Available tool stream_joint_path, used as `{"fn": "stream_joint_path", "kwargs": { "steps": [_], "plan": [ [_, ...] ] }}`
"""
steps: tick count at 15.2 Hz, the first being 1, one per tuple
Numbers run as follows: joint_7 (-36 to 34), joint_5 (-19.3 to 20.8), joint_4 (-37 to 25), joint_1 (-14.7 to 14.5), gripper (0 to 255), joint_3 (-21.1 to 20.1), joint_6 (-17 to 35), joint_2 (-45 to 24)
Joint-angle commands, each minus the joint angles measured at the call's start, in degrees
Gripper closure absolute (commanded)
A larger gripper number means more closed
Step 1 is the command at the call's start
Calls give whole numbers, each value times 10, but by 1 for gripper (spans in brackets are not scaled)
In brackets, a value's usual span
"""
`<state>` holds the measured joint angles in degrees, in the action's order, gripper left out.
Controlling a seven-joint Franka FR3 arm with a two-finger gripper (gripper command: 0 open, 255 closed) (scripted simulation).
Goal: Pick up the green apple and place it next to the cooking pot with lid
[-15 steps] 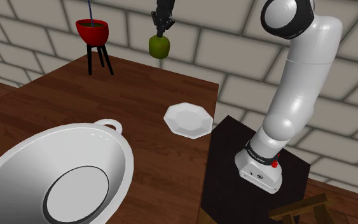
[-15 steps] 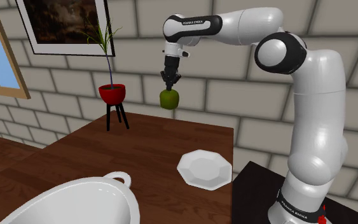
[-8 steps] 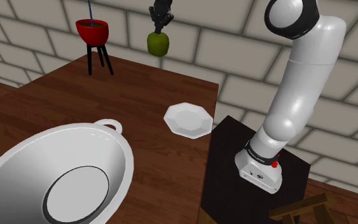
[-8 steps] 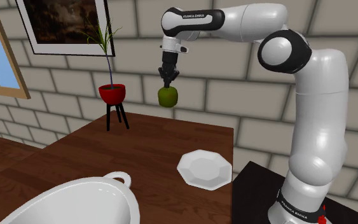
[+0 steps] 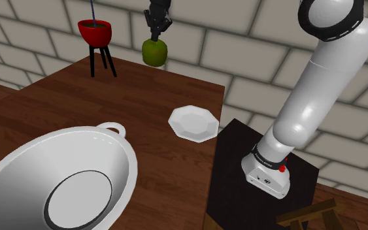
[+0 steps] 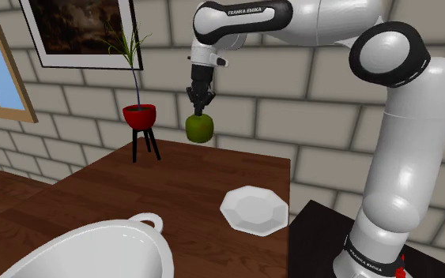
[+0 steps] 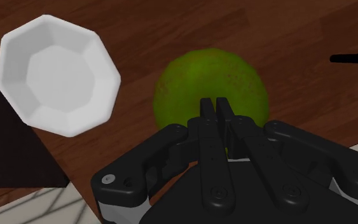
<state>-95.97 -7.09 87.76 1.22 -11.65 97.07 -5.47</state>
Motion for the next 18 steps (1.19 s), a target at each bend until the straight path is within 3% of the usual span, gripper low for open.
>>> {"fn": "stream_joint_path", "kwargs": {
  "steps": [1,11,18],
  "plan": [
    [-23,-2,29,-12,255,-11,12,20],
    [-154,-4,94,-80,255,-77,44,73],
    [-147,-7,154,-80,255,-78,98,78]
  ]
}}
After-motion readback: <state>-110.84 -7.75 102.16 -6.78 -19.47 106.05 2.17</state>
